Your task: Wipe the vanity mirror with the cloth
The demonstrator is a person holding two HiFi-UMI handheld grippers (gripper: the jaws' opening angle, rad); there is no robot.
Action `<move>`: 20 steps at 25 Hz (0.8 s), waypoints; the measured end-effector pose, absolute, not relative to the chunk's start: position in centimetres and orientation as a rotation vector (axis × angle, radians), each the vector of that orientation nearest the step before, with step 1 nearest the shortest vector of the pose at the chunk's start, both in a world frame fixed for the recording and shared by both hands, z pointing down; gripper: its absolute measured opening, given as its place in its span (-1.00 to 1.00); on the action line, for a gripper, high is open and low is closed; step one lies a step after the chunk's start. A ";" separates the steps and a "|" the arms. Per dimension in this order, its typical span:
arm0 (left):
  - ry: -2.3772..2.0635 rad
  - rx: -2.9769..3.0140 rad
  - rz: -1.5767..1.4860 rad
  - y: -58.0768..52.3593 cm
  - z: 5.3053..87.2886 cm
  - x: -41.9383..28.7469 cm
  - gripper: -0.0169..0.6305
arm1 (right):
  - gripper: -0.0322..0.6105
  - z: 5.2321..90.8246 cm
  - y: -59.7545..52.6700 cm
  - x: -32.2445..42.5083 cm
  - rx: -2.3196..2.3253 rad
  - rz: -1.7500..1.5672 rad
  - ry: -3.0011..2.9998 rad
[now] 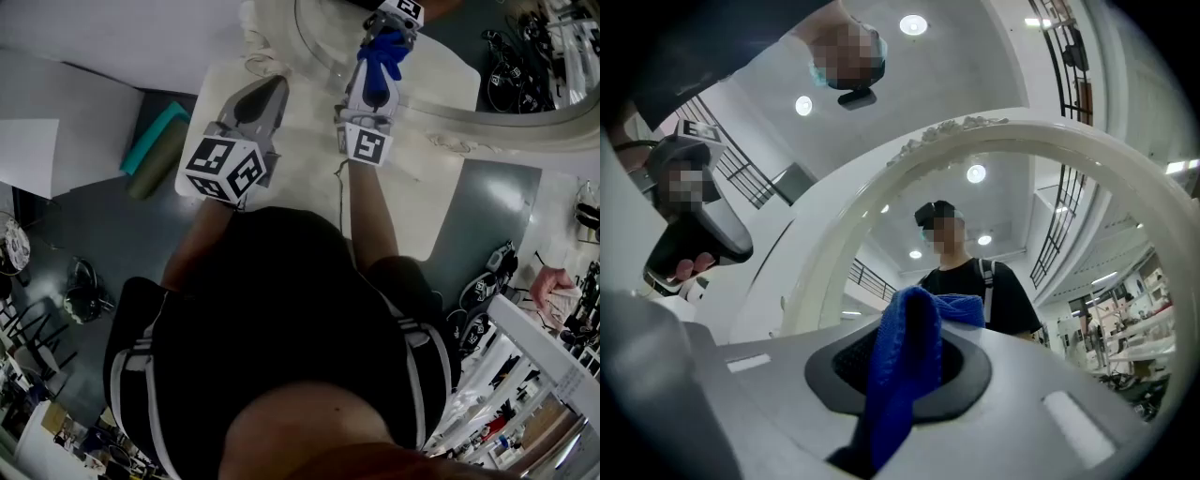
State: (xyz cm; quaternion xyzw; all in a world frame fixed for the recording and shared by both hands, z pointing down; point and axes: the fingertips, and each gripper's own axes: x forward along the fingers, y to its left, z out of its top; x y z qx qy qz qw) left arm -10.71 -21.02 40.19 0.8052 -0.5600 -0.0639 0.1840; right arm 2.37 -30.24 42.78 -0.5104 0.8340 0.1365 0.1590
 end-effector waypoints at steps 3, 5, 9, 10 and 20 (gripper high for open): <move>-1.574 2.268 -0.184 -21.1 40.2 -11.4 -0.92 | -0.78 42.8 -30.1 -0.1 -1.420 0.429 2.433; -1.570 2.273 -0.182 -21.0 40.1 -11.6 -0.92 | -0.78 43.3 -30.1 -0.8 -1.423 0.428 2.444; -1.573 2.266 -0.178 -20.8 40.3 -12.4 -0.92 | -0.78 43.4 -30.0 -2.8 -1.397 0.435 2.479; -1.574 2.262 -0.178 -20.7 40.5 -12.7 -0.92 | -0.78 43.5 -30.0 -3.3 -1.385 0.459 2.489; -1.586 2.238 -0.199 -20.3 41.0 -14.8 -0.92 | -0.78 45.8 -30.2 -7.7 -1.287 0.342 2.604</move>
